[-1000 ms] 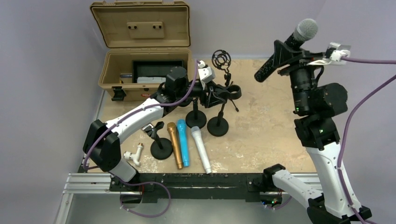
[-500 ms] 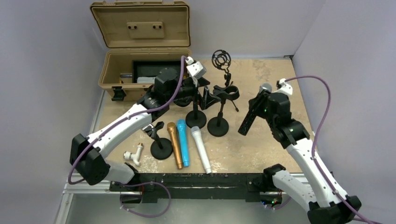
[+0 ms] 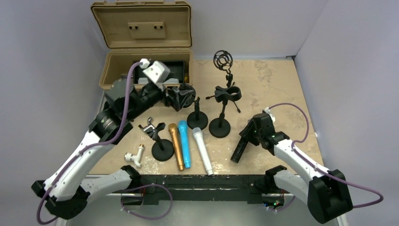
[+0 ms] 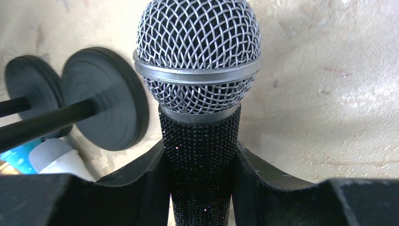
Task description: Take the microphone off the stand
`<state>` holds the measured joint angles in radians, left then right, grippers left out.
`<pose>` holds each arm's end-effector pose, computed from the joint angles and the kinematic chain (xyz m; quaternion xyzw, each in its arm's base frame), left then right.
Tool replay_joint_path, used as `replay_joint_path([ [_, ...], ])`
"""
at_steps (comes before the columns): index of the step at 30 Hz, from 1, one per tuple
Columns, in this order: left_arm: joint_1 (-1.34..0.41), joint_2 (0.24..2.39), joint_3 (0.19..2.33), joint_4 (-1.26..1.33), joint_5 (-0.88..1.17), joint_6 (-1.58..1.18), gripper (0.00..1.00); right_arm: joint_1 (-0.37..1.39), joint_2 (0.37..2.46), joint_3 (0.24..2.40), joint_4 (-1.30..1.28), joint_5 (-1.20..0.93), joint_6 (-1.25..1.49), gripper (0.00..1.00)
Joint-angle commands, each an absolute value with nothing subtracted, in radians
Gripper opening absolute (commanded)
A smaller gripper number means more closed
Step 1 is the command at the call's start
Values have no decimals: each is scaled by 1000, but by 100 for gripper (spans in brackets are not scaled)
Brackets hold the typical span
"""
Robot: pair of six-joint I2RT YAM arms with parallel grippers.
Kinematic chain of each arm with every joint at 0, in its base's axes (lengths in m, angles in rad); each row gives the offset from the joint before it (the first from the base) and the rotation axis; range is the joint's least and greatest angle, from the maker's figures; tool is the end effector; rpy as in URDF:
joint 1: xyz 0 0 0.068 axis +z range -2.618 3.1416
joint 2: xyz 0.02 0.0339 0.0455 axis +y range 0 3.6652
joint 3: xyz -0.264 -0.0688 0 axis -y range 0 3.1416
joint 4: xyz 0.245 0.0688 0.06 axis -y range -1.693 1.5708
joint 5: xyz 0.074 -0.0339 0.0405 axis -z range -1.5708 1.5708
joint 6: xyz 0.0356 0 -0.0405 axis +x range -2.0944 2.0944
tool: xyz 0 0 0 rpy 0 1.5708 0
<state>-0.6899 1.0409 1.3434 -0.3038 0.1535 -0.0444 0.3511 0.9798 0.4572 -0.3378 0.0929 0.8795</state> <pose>0.1599 -0.1390 0.4714 0.2751 0.6519 -0.3035 0.6381 0.1763 0.0610 0.1795 0.2602 0.8999 0.1650 0.3088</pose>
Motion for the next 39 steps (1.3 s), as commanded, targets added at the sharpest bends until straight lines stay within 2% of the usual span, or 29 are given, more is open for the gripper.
replay_joint_path([
  [1, -696, 907, 1180, -199, -27, 63, 98, 350, 1007, 441, -248, 125, 958, 3],
  [6, -695, 852, 1115, -136, -176, 77, 95, 350, 1024, 440, -284, 143, 1019, 25],
  [8, -696, 850, 1114, -138, -182, 82, 94, 350, 1043, 441, -299, 152, 1047, 36],
  [11, -699, 840, 1113, -144, -181, 74, 93, 350, 1085, 456, -315, 153, 1061, 48],
  [20, -703, 801, 1090, -119, -149, 52, 92, 350, 1156, 505, -359, 183, 1068, 54],
  [23, -704, 798, 1088, -119, -138, 49, 92, 350, 1128, 538, -377, 198, 1048, 60],
  [29, -704, 803, 1096, -127, -63, 35, 93, 350, 997, 666, -447, 247, 981, 78],
  [33, -705, 813, 1099, -128, -31, 23, 93, 349, 900, 749, -474, 268, 925, 81],
  [39, -711, 834, 1106, -139, -26, 14, 93, 350, 733, 858, -439, 210, 745, 81],
])
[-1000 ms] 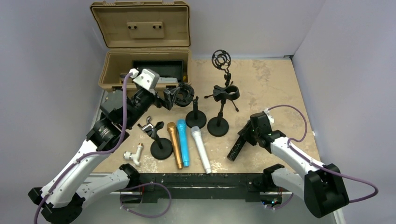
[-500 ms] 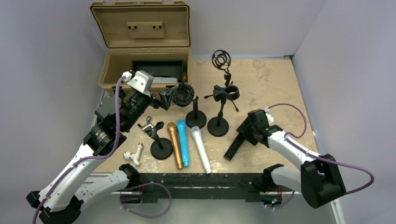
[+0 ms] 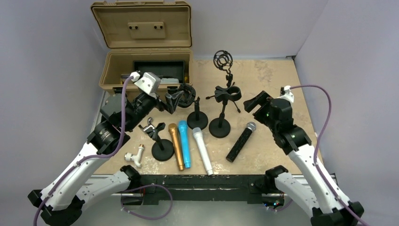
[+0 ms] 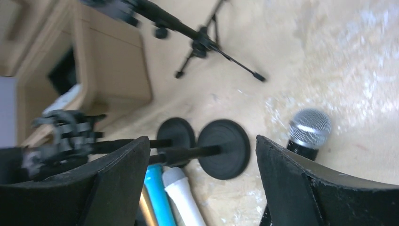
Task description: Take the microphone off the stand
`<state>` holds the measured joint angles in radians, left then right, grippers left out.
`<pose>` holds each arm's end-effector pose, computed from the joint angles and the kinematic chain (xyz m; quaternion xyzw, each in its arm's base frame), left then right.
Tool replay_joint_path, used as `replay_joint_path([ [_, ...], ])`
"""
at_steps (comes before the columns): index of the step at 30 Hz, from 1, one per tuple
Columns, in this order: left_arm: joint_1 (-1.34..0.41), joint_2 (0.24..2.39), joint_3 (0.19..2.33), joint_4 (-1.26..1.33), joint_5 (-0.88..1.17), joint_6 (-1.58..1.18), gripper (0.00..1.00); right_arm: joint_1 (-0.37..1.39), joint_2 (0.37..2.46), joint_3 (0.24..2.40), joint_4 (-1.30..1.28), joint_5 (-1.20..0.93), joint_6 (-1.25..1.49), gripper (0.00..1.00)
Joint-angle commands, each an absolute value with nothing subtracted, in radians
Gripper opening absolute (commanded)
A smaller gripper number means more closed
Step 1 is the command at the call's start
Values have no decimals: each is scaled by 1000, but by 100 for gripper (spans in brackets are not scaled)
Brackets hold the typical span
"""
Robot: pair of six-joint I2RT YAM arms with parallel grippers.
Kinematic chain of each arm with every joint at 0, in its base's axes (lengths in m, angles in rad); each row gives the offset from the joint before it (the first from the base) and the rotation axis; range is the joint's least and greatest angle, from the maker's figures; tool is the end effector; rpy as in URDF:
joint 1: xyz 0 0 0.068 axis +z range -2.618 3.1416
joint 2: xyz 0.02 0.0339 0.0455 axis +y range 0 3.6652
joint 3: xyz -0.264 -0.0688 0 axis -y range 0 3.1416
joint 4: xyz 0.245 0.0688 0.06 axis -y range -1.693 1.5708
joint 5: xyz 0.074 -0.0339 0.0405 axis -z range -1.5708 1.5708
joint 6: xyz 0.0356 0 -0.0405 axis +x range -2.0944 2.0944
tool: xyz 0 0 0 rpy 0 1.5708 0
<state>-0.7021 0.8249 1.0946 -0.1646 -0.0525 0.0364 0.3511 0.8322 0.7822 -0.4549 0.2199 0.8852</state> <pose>0.1310 -0.1083 0.4420 0.2232 0.6307 -0.2262 0.7080 0.1765 0.0564 0.3038 0.2797 0.8111 0.2156 0.4663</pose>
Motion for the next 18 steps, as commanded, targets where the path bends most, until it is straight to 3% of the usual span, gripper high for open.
replay_joint_path([
  [1, -714, 836, 1106, -140, -26, 15, 93, 348, 689, 861, -422, 184, 711, 81],
  [5, -725, 842, 1106, -144, -28, 21, 93, 349, 562, 846, -299, 16, 571, 82],
  [11, -736, 857, 1108, -149, -31, 27, 92, 349, 539, 850, -126, -293, 484, 93],
  [13, -741, 860, 1106, -150, -33, 32, 91, 349, 578, 871, -110, -326, 476, 99],
  [18, -755, 863, 1102, -149, -53, 48, 91, 350, 648, 882, -50, -341, 514, 99],
])
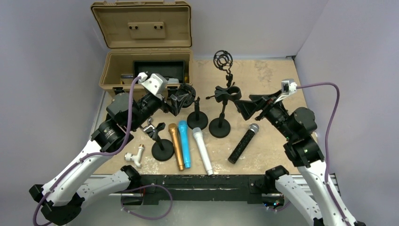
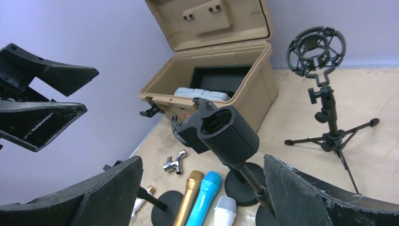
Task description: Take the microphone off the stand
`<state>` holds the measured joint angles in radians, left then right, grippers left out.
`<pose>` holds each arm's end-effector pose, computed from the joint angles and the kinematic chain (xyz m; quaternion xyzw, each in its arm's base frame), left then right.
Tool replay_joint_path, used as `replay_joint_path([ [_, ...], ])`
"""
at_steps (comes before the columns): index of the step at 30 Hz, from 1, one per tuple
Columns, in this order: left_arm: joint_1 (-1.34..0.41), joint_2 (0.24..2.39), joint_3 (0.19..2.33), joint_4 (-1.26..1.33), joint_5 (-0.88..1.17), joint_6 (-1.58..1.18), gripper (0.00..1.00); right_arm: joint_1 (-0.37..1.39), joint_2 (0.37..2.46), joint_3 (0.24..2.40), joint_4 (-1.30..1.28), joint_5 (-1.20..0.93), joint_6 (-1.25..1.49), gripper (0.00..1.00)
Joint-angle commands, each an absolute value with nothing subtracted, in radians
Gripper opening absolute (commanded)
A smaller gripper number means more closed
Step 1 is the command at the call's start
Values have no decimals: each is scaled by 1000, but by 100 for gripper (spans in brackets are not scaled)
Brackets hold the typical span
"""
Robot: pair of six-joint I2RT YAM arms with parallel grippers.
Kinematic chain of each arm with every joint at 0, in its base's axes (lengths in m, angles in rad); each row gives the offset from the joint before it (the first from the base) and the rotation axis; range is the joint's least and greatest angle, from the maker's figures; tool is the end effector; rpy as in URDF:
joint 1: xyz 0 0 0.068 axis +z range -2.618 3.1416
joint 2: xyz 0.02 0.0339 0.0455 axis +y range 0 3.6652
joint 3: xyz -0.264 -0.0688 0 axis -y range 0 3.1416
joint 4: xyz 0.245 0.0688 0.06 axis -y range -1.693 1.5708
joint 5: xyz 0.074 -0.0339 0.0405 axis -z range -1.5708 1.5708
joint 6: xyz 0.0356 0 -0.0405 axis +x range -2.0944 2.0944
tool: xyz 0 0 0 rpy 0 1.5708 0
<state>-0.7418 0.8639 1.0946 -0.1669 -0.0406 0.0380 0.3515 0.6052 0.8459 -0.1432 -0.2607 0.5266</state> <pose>0.1357 -0.1224 0.4357 0.2463 0.6383 -0.2383 0.6893 0.1230 0.0549 0.3909 -0.0377 0.6720 0.3912 0.6277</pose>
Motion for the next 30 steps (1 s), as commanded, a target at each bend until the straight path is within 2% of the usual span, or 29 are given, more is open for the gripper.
replay_joint_path([
  [1, -760, 862, 1100, -149, -54, 51, 91, 349, 664, 881, -37, -343, 525, 99],
  [9, -773, 868, 1103, -151, -60, 62, 91, 350, 773, 861, 60, -364, 618, 98],
  [14, -780, 871, 1103, -153, -61, 65, 91, 348, 817, 850, 91, -342, 662, 94],
  [21, -786, 871, 1104, -155, -63, 70, 91, 348, 882, 864, 69, -306, 680, 82],
  [30, -795, 874, 1106, -158, -69, 77, 91, 350, 931, 852, 82, -281, 706, 80],
])
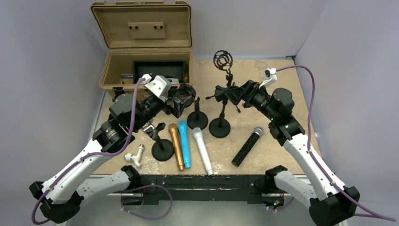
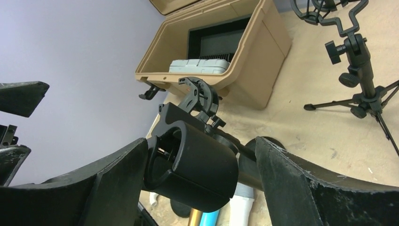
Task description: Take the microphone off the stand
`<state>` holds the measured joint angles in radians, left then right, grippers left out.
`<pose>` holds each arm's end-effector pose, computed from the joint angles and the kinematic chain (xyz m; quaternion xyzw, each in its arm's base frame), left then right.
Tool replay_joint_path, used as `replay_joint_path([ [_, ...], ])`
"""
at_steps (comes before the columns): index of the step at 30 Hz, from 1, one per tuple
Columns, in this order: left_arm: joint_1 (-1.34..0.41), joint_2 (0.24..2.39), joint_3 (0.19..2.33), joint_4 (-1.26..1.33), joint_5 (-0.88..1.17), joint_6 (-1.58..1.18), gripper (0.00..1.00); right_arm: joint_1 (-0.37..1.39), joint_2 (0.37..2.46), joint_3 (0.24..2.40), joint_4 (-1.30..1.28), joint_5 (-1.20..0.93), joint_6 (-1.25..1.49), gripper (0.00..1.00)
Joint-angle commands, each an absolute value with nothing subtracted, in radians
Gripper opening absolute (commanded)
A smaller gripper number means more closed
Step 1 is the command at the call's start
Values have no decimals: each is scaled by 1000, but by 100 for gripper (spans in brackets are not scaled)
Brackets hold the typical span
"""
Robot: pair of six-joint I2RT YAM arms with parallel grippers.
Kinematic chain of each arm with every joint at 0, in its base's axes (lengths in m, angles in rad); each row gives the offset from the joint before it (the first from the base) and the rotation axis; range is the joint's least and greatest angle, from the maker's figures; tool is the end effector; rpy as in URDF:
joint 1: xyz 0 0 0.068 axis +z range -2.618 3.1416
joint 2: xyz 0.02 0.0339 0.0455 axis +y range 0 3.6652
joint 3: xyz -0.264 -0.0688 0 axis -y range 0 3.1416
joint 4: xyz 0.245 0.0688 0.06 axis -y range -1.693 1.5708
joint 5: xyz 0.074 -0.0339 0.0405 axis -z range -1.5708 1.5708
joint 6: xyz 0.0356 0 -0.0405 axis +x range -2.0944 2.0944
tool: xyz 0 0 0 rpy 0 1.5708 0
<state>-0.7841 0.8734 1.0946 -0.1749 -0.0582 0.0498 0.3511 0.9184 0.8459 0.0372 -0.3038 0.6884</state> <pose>0.1330 -0.1297 0.4332 0.2603 0.6396 -0.2408 0.6820 0.1995 0.0844 0.3616 0.0158 0.7187 0.4355 0.5418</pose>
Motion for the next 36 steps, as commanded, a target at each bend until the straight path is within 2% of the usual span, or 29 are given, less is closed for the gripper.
replay_joint_path([
  [1, -795, 874, 1106, -158, -69, 78, 91, 350, 934, 851, 83, -280, 706, 78],
  [13, -805, 877, 1109, -165, -72, 82, 91, 350, 932, 766, 41, -291, 700, 53],
  [28, -813, 889, 1111, -167, -71, 84, 91, 349, 916, 561, 63, -290, 722, 47],
  [36, -818, 894, 1112, -170, -76, 89, 91, 353, 976, 585, -72, -175, 698, 42],
])
